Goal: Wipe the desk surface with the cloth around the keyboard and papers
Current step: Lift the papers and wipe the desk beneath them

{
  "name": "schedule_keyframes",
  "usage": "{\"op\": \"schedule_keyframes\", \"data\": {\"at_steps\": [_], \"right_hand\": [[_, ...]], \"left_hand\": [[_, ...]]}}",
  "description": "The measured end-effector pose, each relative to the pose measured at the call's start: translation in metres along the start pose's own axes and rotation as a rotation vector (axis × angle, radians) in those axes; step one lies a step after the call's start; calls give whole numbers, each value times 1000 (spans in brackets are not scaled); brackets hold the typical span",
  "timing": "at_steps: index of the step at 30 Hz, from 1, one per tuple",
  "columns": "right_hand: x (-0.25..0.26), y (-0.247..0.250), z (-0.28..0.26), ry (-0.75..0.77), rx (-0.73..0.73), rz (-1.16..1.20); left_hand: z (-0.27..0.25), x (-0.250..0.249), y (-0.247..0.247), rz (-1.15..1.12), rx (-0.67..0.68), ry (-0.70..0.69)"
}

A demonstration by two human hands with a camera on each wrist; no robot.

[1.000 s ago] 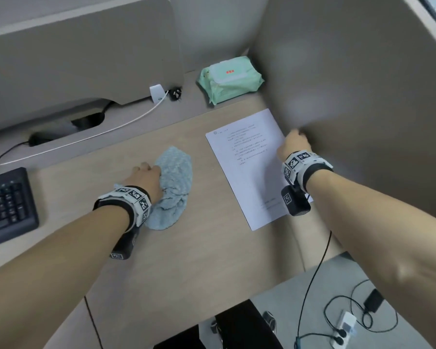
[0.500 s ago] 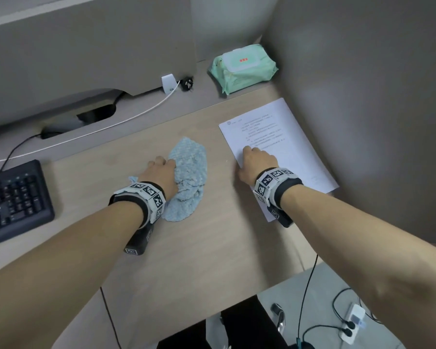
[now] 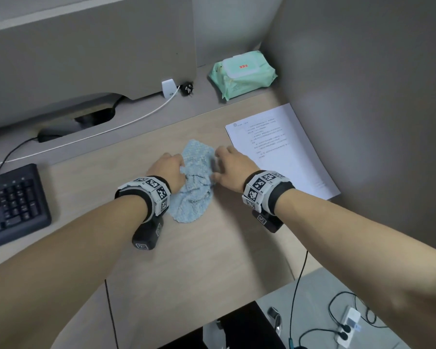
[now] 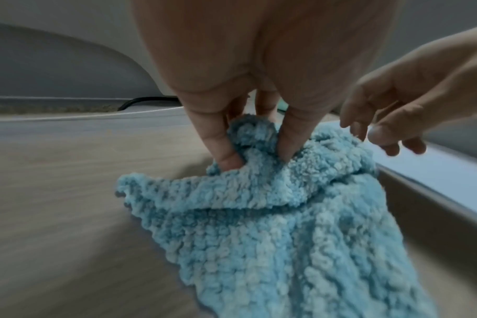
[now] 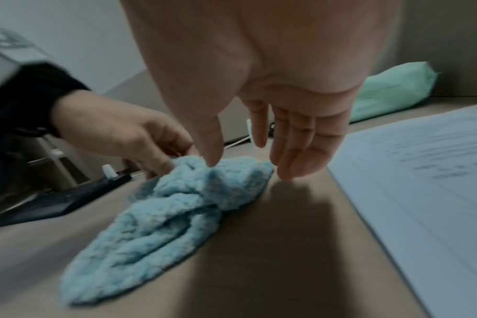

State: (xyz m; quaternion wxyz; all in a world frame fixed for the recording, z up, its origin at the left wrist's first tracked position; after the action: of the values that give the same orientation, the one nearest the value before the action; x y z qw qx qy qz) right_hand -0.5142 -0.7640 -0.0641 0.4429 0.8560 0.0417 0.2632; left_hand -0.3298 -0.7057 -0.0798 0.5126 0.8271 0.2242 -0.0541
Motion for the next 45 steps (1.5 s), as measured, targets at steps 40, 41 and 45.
{"op": "schedule_keyframes", "data": {"at_steps": [40,41,45], "right_hand": [[107,-44,134,122,-46,-483],[111,-54,122,210,-15,-496],[91,-29,118,264,10,-482]], "left_hand": [[-30,171,29,54,0,505],[-31,170,30,57,-4,509],[-31,169,30,68,-1,504]]}}
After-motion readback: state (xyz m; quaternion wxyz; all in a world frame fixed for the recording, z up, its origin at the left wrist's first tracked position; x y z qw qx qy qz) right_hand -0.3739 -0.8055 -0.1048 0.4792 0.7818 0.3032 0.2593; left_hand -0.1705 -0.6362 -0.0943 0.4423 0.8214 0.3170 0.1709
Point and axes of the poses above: each hand's wrist, its own z-axis towards the middle knuckle, its own y-axis out of the back of the hand, x = y × z, the point moved 2 cm from there along z, towards the middle knuckle, and after that the axes turned 3 degrees about -y, right-handed, at the moved point
